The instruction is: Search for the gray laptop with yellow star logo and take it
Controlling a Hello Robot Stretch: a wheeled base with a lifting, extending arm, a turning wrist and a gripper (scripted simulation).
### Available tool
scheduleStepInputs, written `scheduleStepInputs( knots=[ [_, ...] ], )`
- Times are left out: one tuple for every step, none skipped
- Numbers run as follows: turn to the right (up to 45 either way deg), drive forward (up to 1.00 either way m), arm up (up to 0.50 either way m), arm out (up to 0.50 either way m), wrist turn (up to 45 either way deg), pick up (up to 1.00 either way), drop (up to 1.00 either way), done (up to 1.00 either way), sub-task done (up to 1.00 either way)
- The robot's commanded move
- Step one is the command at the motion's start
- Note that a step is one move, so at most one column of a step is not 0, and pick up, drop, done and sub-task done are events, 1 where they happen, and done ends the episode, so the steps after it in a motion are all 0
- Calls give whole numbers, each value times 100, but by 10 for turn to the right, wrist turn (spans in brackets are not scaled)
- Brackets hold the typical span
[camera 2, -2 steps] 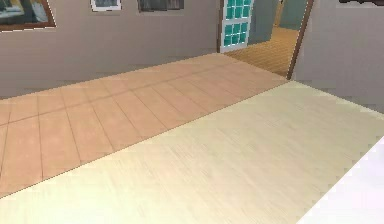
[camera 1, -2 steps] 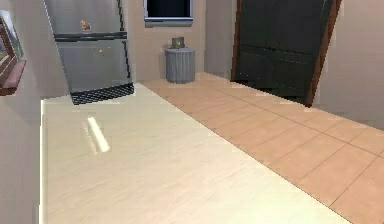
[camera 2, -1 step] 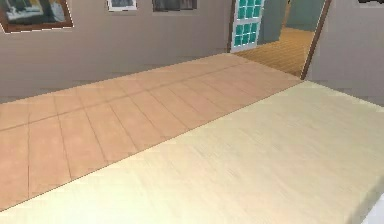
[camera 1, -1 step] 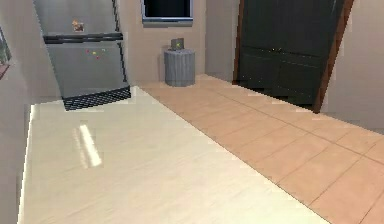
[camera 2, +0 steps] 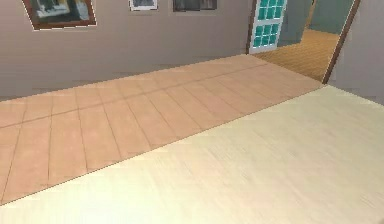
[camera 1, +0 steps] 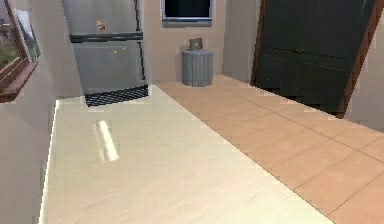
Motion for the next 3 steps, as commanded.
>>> scheduleStepInputs(
  knots=[
    [0,100,0,0,0,0,0,0,0],
    [0,100,0,0,0,0,0,0,0],
    [-30,0,0,0,0,0,0,0,0]
  ],
)
